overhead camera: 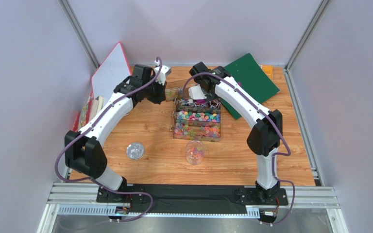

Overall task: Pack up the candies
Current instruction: Adjust the spatula.

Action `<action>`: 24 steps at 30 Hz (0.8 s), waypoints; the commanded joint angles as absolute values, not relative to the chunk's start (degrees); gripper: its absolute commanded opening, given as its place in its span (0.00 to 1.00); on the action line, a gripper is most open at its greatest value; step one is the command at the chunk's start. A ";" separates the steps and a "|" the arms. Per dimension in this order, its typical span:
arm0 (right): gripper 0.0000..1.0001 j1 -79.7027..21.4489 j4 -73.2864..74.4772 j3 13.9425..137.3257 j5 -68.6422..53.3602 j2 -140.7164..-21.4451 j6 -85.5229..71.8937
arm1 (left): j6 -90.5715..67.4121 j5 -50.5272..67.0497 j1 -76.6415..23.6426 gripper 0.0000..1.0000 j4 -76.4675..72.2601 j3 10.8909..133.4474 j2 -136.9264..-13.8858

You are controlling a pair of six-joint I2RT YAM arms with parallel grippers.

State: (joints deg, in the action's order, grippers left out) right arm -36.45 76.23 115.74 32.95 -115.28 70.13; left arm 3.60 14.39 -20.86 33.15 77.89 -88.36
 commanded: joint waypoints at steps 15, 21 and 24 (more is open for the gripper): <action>0.00 -37.97 95.54 128.84 14.69 -116.37 63.28 | -8.00 36.21 -21.62 0.00 29.62 90.09 -100.72; 0.00 -38.85 95.54 128.06 14.06 -116.81 62.58 | -8.88 36.65 -22.59 0.00 29.27 91.84 -103.27; 0.00 -38.85 95.62 126.22 15.99 -116.72 61.44 | -9.23 37.26 -22.76 0.00 29.53 92.37 -103.45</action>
